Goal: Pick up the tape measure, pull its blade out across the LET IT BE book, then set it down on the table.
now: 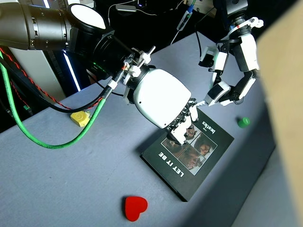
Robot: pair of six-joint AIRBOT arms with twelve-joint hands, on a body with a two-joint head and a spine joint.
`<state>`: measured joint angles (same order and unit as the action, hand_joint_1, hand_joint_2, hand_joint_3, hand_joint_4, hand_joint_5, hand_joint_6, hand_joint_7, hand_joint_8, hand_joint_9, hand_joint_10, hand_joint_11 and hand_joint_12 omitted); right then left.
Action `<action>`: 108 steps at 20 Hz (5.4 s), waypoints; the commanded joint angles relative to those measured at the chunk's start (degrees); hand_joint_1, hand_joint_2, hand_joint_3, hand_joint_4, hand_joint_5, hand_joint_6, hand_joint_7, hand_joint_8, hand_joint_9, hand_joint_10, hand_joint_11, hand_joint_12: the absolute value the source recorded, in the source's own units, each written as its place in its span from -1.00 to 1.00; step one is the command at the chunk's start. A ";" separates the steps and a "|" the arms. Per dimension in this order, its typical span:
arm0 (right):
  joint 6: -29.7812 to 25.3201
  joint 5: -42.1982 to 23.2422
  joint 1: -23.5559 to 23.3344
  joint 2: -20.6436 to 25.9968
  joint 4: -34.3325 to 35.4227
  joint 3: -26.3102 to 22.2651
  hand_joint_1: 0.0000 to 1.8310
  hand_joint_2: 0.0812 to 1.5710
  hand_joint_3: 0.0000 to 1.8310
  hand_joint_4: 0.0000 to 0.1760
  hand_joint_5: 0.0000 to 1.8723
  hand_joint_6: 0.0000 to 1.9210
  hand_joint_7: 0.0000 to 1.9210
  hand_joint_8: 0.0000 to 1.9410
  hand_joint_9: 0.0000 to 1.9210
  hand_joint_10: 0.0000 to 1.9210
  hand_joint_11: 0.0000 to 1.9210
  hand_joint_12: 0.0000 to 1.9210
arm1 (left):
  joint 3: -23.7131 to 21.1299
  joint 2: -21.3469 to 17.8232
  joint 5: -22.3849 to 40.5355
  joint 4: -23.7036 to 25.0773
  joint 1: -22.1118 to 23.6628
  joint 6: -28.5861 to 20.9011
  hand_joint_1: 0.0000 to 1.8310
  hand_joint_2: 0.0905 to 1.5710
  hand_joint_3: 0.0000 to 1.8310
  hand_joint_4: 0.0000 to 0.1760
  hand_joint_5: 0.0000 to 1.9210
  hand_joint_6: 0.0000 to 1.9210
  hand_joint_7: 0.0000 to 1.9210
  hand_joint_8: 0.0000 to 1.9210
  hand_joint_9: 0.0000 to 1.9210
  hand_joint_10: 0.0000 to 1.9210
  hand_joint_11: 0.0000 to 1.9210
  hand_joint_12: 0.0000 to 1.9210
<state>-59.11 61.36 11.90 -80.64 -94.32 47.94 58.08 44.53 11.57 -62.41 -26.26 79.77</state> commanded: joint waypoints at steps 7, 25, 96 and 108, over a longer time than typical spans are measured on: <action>-0.61 1.28 -0.33 0.51 -5.60 -0.04 0.29 0.49 -1.00 -0.91 -0.16 0.35 -0.05 0.15 -0.21 -0.12 -0.44 0.50 | 0.32 0.03 4.36 0.33 0.36 -0.49 0.63 0.30 -1.00 -1.00 0.01 -0.08 0.26 -0.62 0.11 -0.09 -0.03 0.44; -0.62 0.96 0.22 2.16 -5.67 -0.19 0.28 0.49 -1.00 -0.83 -0.15 0.34 -0.07 0.17 -0.21 -0.08 -0.44 0.51 | 0.33 0.04 5.50 0.33 0.17 0.02 0.63 0.31 -1.00 -1.00 0.00 -0.06 0.22 -0.54 0.10 -0.07 -0.05 0.46; -2.29 -3.59 3.32 10.85 -18.13 -1.21 0.28 0.49 -1.00 -0.79 -0.14 0.30 -0.07 0.19 -0.19 -0.08 -0.41 0.48 | 0.44 0.07 6.34 -0.27 0.13 0.29 0.63 0.30 -1.00 -1.00 -0.01 -0.10 0.26 -0.59 0.12 -0.09 -0.04 0.46; -3.30 -7.74 4.71 16.41 -18.86 0.22 0.29 0.48 -1.00 -0.84 -0.15 0.30 -0.06 0.19 -0.21 -0.09 -0.42 0.47 | 0.87 0.41 6.27 -0.26 0.51 0.29 0.64 0.30 -1.00 -1.00 0.01 -0.10 0.27 -0.60 0.12 -0.11 -0.03 0.44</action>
<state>-63.13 48.18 16.69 -65.19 -109.25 47.75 58.22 45.25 12.95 -63.77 -26.41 79.59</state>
